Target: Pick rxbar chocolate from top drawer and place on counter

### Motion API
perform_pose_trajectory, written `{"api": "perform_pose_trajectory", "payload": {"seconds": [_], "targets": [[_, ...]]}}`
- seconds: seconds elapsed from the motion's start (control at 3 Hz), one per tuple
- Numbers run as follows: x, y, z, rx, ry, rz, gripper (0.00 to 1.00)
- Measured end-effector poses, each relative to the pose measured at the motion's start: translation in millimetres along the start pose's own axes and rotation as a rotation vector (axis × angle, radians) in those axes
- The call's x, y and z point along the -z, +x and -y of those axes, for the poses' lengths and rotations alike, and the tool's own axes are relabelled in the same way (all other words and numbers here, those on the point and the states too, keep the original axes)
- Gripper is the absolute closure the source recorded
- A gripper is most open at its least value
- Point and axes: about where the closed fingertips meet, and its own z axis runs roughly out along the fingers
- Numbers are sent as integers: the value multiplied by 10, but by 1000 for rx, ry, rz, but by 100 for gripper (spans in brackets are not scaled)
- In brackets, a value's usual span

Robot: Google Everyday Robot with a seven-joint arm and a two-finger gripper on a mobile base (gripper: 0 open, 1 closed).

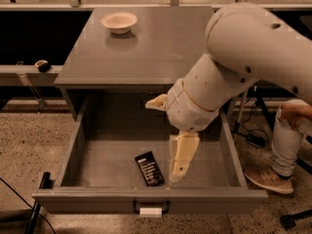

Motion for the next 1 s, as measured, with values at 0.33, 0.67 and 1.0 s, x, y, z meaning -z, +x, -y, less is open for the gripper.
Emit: {"api": "perform_pose_trajectory", "payload": {"seconds": [0.33,0.67,1.0], "targets": [[-219,35,-145,11,4,73,0],[-541,-3,-293,82,-12,140,0],[-566,-11,-306,111,-17,135,0]]}}
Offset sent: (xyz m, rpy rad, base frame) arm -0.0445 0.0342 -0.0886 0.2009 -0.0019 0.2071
